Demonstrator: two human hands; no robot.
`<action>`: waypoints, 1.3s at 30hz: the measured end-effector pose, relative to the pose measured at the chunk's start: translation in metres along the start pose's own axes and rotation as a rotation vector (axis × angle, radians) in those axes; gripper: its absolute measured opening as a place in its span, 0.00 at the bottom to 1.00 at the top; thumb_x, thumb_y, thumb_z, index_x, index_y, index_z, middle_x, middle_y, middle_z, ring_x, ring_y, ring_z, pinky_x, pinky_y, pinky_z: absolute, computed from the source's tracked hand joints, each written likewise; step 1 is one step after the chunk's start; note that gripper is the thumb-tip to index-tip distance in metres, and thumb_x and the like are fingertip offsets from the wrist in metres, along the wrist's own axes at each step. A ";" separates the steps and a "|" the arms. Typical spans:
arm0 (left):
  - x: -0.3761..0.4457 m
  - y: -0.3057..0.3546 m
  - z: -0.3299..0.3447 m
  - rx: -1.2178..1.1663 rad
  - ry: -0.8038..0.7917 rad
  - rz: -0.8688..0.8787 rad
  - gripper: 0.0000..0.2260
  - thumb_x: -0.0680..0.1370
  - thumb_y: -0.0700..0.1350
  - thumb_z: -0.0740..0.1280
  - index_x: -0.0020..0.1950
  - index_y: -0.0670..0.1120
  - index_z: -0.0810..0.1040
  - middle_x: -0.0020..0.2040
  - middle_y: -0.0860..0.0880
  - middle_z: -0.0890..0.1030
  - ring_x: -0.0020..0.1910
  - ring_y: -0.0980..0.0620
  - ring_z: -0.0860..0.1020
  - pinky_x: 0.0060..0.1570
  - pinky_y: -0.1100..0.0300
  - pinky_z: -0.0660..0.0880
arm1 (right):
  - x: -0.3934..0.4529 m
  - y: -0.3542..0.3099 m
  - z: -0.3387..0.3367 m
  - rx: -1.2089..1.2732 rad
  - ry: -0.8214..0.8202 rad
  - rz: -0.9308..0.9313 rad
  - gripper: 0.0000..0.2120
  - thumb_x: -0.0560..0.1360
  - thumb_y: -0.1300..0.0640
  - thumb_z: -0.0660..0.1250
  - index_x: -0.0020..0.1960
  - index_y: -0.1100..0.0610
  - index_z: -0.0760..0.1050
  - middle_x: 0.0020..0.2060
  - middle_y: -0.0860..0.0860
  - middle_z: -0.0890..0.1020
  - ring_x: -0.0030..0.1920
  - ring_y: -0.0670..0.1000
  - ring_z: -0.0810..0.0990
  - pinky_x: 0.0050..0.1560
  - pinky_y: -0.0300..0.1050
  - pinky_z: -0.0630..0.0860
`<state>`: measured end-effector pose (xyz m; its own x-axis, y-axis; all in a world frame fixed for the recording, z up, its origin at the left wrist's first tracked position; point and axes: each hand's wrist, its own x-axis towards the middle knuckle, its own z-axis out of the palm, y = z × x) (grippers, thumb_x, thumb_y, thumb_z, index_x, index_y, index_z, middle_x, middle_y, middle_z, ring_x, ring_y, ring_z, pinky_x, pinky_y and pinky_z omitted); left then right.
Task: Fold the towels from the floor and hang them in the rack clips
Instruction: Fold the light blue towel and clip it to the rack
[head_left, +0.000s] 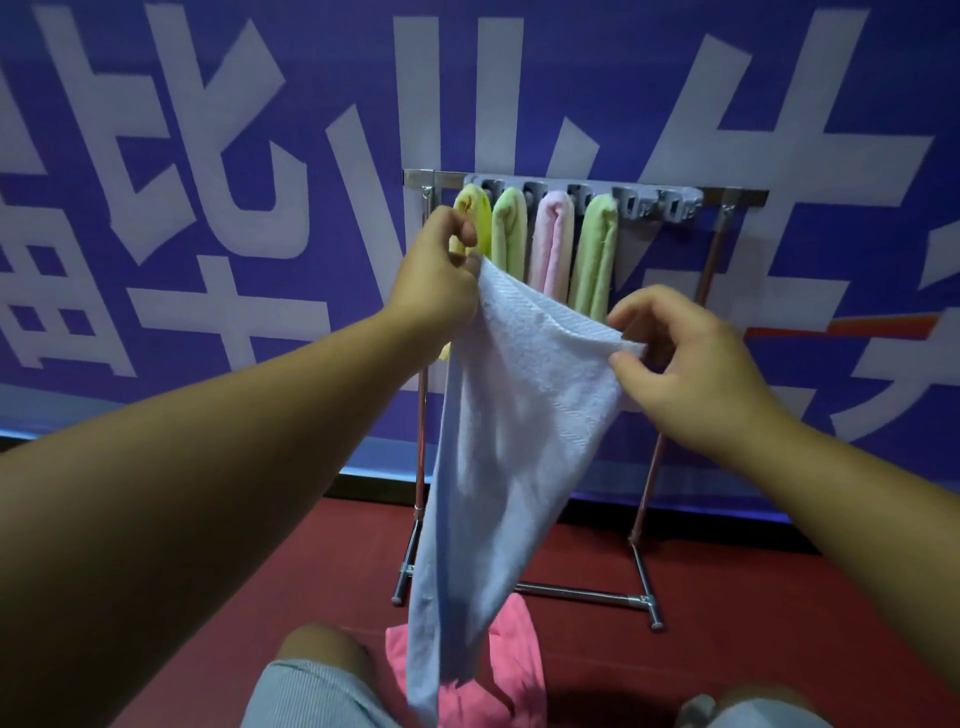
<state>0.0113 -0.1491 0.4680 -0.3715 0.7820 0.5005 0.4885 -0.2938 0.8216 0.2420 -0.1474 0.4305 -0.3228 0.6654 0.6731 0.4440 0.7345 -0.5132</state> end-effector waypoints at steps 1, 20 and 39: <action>-0.001 -0.001 -0.001 0.021 -0.035 0.011 0.13 0.79 0.32 0.56 0.46 0.50 0.71 0.39 0.49 0.74 0.34 0.53 0.68 0.26 0.66 0.66 | 0.001 0.003 0.000 0.059 0.031 0.049 0.12 0.71 0.66 0.68 0.47 0.49 0.75 0.38 0.46 0.79 0.36 0.48 0.77 0.42 0.40 0.75; -0.013 -0.017 0.005 0.490 -0.498 0.090 0.17 0.78 0.32 0.63 0.60 0.48 0.83 0.61 0.47 0.81 0.55 0.48 0.80 0.58 0.54 0.79 | 0.017 0.018 -0.014 -0.207 -0.320 0.277 0.22 0.67 0.74 0.61 0.35 0.48 0.82 0.32 0.44 0.84 0.29 0.39 0.77 0.32 0.33 0.73; -0.030 -0.007 0.011 0.296 -0.622 -0.026 0.12 0.79 0.34 0.64 0.50 0.48 0.85 0.43 0.45 0.84 0.41 0.52 0.84 0.38 0.65 0.81 | 0.005 -0.015 0.011 -0.177 -0.458 -0.292 0.09 0.74 0.58 0.70 0.48 0.44 0.78 0.49 0.42 0.78 0.57 0.38 0.71 0.70 0.49 0.55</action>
<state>0.0277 -0.1643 0.4437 0.0924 0.9829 0.1592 0.7135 -0.1769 0.6780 0.2245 -0.1539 0.4355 -0.7653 0.4567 0.4535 0.4021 0.8895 -0.2172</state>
